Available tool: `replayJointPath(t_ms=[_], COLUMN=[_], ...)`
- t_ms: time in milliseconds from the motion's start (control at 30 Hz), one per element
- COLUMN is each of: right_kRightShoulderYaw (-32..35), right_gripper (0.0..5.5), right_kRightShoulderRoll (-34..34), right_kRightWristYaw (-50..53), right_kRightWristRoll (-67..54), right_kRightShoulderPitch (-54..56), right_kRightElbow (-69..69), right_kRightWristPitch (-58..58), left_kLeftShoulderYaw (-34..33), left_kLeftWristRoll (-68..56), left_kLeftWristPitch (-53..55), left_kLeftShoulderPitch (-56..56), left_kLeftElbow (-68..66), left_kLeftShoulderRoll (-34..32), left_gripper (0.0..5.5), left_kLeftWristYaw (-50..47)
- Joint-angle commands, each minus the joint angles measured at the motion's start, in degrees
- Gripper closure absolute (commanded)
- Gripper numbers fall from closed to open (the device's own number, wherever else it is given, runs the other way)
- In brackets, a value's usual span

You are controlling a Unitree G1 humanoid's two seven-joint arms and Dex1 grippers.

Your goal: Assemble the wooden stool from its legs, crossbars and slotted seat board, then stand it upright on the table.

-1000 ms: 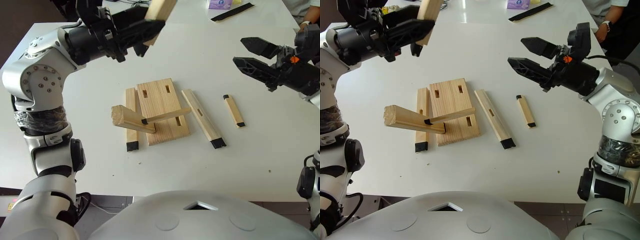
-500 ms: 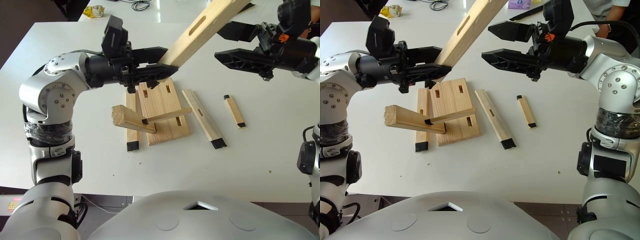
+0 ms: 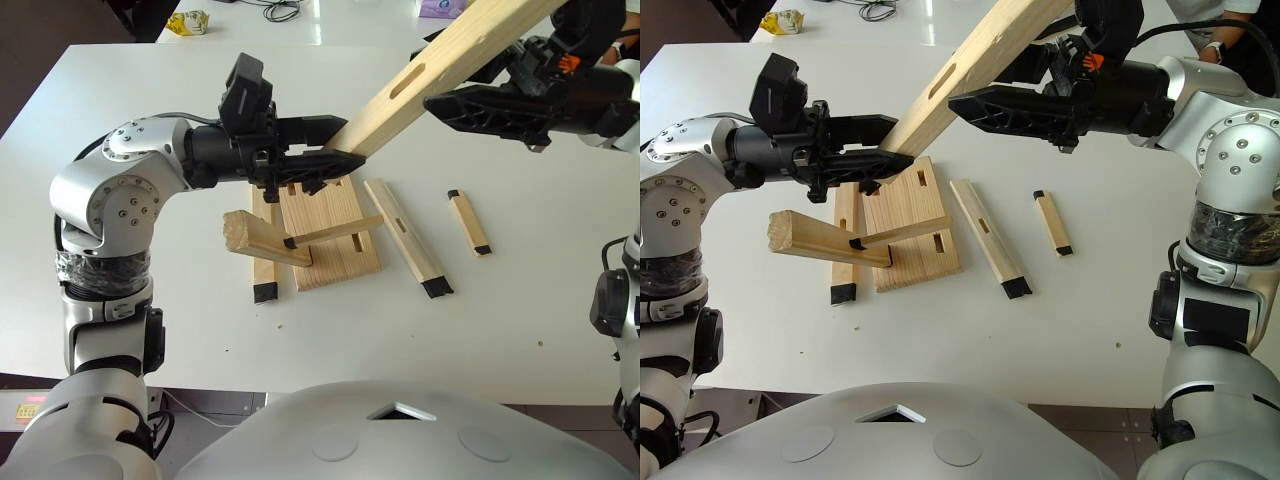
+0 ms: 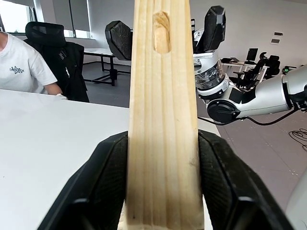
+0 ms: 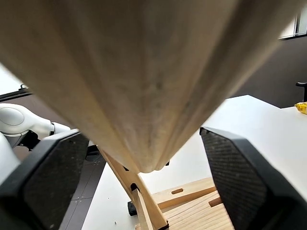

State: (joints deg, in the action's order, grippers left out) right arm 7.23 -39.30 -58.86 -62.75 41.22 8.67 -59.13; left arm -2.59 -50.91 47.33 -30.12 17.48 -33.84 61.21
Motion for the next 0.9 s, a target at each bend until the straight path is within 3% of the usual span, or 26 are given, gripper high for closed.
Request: replayJointPath(t_ms=[33,367,900], right_kRightShoulderYaw=[0.31,0.35,-1.87], right_gripper=[1.93,3.43,3.45], right_kRightShoulderRoll=[0.13,0.05,-1.57], right_kRightWristYaw=[0.18,-0.24,-2.54], right_kRightWristRoll=[-0.35,-0.37,2.61], right_kRightShoulderPitch=[0.69,0.12,-2.4], right_kRightElbow=[0.84,1.87,4.59], right_kRightWristPitch=[-0.4,-0.22,1.55], left_kLeftShoulderYaw=[0.52,0.69,2.9], left_kLeftWristRoll=[-0.8,-1.49,4.1], left_kLeftWristPitch=[0.66,1.72,-3.48], left_kLeftShoulderPitch=[-0.3,-0.53,-1.7], left_kLeftElbow=[0.6,-0.61,-6.73], left_kLeftShoulderRoll=[-0.45,-1.46,-2.25], left_gripper=[3.46,3.46,3.46], left_kLeftWristYaw=[0.13,1.17,3.63])
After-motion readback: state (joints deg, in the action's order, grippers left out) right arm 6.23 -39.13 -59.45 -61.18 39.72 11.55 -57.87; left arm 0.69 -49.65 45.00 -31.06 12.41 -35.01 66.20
